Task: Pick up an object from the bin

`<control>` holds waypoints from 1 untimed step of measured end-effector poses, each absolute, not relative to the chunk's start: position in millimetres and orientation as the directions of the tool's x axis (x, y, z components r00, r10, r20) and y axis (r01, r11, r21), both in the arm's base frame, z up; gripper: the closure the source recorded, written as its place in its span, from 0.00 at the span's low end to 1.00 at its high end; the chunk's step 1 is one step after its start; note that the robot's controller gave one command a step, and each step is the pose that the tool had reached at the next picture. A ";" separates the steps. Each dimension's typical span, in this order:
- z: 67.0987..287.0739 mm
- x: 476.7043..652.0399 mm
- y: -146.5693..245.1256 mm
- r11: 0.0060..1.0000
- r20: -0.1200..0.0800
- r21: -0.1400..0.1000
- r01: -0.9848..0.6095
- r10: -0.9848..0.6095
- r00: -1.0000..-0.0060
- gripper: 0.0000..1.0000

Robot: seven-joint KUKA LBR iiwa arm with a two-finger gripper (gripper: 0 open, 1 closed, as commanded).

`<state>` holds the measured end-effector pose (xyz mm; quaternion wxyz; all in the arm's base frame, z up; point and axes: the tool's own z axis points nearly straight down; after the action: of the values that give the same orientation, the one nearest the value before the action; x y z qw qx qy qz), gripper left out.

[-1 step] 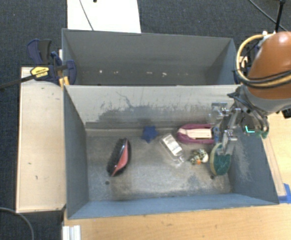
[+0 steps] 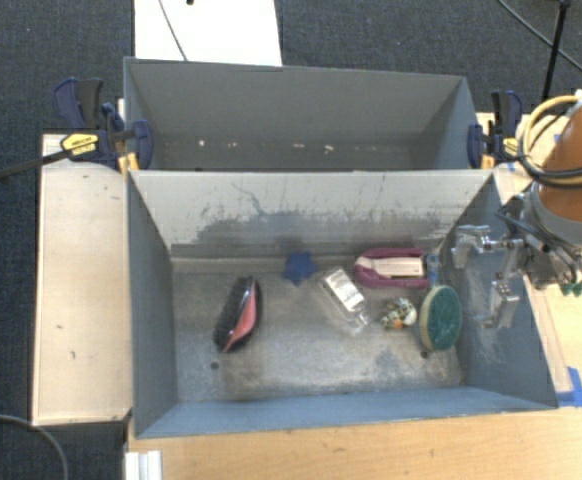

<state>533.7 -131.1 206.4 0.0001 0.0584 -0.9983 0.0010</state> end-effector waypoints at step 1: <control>102.6 538.5 -132.4 0.992 0.003 0.002 -0.125 -0.125 -0.992 0.00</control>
Offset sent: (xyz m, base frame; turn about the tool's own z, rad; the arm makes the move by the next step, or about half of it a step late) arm 0.0057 -0.0021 -0.1000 -0.0128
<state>538.5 -132.4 102.6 0.0017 0.0628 -0.9980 -0.0011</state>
